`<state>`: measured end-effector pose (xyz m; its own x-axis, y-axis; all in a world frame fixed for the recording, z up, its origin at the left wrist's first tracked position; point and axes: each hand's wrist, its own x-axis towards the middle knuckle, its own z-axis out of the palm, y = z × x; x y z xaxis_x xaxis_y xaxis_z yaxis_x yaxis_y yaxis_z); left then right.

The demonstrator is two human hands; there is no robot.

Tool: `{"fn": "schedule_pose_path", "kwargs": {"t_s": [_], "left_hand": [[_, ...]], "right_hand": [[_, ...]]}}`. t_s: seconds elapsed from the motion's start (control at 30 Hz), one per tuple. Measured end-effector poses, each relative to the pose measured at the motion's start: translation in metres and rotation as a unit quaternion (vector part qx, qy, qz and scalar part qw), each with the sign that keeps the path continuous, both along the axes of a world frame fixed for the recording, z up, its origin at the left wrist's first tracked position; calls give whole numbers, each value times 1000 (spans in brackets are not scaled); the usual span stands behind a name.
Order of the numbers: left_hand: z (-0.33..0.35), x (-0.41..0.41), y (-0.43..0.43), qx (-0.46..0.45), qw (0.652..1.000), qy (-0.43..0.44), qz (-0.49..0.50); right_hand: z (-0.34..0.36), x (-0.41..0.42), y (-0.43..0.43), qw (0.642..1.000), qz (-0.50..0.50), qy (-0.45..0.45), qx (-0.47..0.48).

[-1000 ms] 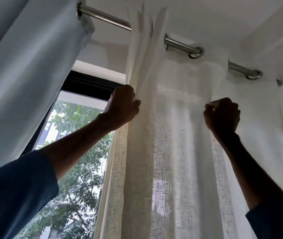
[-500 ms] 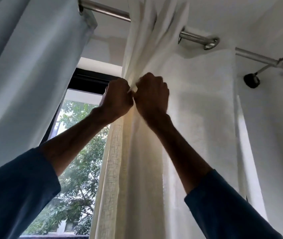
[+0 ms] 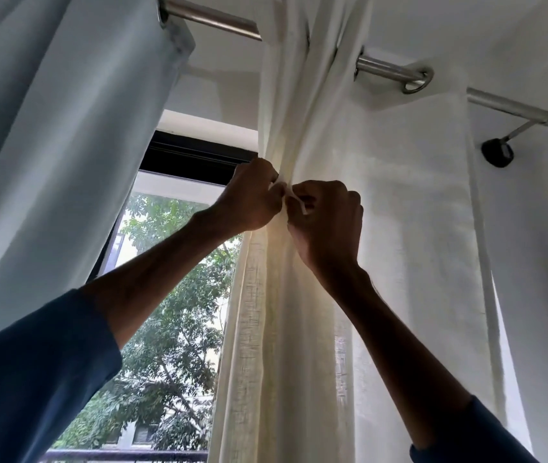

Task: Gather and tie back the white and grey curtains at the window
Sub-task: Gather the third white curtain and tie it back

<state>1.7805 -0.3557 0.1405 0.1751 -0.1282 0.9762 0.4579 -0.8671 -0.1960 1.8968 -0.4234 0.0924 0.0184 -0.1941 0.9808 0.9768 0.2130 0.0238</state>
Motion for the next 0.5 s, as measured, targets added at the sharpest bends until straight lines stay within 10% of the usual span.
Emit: {"fn": "schedule_pose_path", "kwargs": {"t_s": [0.5], "left_hand": [[-18, 7, -8, -75, 996, 19, -44]], "right_hand": [[-15, 10, -3, 997, -56, -37, 41]]}}
